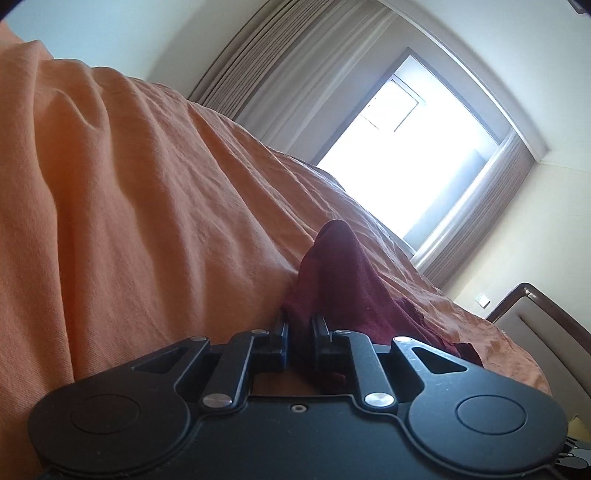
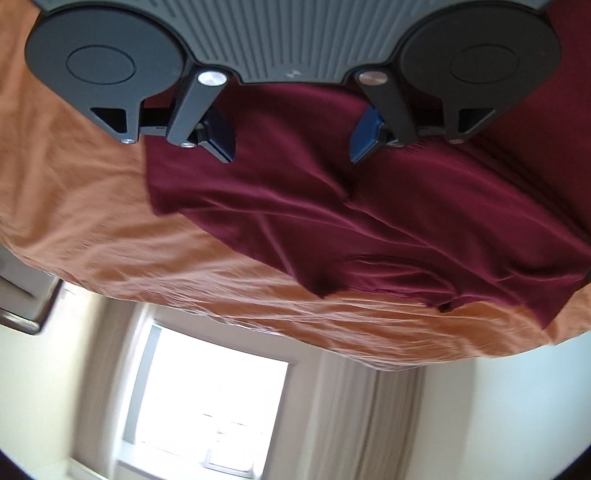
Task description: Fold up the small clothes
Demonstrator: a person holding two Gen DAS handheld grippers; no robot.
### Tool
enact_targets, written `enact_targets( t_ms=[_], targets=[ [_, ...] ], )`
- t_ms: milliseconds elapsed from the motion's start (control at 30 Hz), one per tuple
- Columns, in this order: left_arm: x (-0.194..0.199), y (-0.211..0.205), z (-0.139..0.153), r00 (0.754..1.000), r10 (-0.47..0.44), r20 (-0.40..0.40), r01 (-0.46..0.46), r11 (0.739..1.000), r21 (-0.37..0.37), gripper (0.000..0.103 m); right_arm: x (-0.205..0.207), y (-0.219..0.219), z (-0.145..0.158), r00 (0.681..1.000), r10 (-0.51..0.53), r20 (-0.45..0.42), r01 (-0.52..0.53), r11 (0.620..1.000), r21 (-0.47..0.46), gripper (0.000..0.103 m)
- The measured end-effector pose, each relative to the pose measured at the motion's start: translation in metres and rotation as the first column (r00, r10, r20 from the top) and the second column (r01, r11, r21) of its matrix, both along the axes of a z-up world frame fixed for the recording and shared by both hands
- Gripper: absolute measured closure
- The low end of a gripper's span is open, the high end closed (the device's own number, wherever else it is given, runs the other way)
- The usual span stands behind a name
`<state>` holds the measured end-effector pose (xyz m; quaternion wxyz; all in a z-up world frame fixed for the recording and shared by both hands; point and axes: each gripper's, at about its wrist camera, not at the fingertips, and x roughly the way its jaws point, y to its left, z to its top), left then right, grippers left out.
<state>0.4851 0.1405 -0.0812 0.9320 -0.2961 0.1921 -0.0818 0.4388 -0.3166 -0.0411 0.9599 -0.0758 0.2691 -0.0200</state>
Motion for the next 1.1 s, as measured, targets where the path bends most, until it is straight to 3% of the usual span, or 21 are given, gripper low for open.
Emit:
enact_targets(
  t_ms=[100, 200, 267, 333, 367, 467, 567, 833, 933, 1100],
  targets=[
    [0.002, 0.002, 0.000, 1.000, -0.008, -0.007, 0.008, 1.000, -0.016, 0.087, -0.020, -0.012, 0.004, 0.999, 0.023, 0.036, -0.025, 0.998, 0.060, 0.028],
    [0.005, 0.004, 0.007, 0.999, -0.016, -0.035, 0.015, 1.000, -0.025, 0.077, -0.048, -0.018, 0.011, 0.995, 0.067, 0.079, -0.073, 0.995, 0.070, 0.014],
    [0.000, 0.001, 0.018, 0.999, -0.007, -0.033, 0.007, 1.000, 0.011, 0.048, -0.072, -0.021, 0.014, 0.989, 0.104, 0.105, -0.113, 0.991, 0.076, 0.008],
    [-0.011, -0.007, 0.033, 1.000, 0.021, -0.012, -0.020, 0.996, 0.085, 0.027, -0.097, -0.021, 0.016, 0.983, 0.138, 0.124, -0.149, 0.985, 0.089, 0.004],
    [-0.018, -0.010, 0.040, 0.999, 0.043, -0.002, -0.043, 0.992, 0.122, 0.022, -0.109, -0.020, 0.017, 0.979, 0.155, 0.133, -0.168, 0.981, 0.095, 0.002],
    [-0.036, -0.017, 0.054, 0.997, 0.070, -0.027, -0.063, 0.980, 0.188, 0.017, -0.141, -0.012, 0.014, 0.973, 0.171, 0.157, -0.186, 0.979, 0.087, 0.000],
    [-0.061, -0.022, 0.064, 0.996, 0.080, -0.040, -0.070, 0.976, 0.205, 0.010, -0.166, -0.002, 0.010, 0.974, 0.172, 0.150, -0.187, 0.978, 0.094, 0.000],
    [-0.146, -0.053, 0.069, 0.998, -0.008, -0.054, 0.026, 0.940, 0.340, 0.002, -0.216, 0.009, 0.004, 0.984, 0.171, 0.051, -0.179, 0.957, 0.228, 0.000],
    [-0.172, -0.061, 0.063, 0.996, -0.025, -0.080, 0.054, 0.924, 0.379, 0.001, -0.230, 0.015, -0.002, 0.993, 0.116, -0.003, -0.114, 0.982, 0.153, 0.000],
    [-0.210, -0.066, 0.045, 0.988, -0.058, -0.142, 0.114, 0.897, 0.427, 0.001, -0.264, 0.000, -0.006, 0.999, 0.032, -0.002, -0.032, 0.994, 0.101, 0.000]
  ],
)
